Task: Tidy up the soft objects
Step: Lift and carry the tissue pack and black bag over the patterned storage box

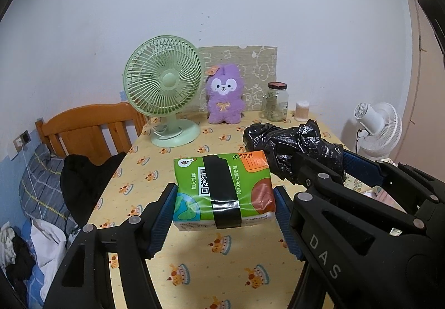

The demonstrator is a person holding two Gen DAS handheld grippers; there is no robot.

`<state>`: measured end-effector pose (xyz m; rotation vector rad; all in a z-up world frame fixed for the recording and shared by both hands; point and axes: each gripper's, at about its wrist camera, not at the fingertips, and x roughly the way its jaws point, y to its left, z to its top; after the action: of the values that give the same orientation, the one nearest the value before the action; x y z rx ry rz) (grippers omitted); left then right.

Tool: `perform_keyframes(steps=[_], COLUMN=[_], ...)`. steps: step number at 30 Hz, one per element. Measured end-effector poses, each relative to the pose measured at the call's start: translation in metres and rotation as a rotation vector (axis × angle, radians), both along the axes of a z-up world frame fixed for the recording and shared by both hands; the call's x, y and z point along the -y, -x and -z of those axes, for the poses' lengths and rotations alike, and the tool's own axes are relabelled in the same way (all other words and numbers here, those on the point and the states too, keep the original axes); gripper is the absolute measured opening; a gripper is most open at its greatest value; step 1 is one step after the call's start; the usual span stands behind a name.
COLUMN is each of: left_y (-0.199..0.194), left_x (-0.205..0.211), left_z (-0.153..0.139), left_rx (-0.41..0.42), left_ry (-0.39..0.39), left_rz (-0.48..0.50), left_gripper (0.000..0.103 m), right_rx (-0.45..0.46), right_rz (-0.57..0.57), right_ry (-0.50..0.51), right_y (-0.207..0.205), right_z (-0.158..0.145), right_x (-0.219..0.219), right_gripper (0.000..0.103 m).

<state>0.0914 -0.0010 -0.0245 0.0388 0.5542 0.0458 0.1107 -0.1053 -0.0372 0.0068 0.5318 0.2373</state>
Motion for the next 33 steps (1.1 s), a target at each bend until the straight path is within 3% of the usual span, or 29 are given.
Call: perform_keyframes(steps=[33], left_y=[-0.004], left_x=[0.086], left_z=[-0.008], left_rx=[0.029], left_ry=[-0.005], left_rz=[0.144], left_gripper=[0.070], right_rx=[0.039], right_rz=[0.127], right_ry=[0.006], right_y=[0.005], right_z=[-0.008], right_x=[0.090], right_gripper=[0.046])
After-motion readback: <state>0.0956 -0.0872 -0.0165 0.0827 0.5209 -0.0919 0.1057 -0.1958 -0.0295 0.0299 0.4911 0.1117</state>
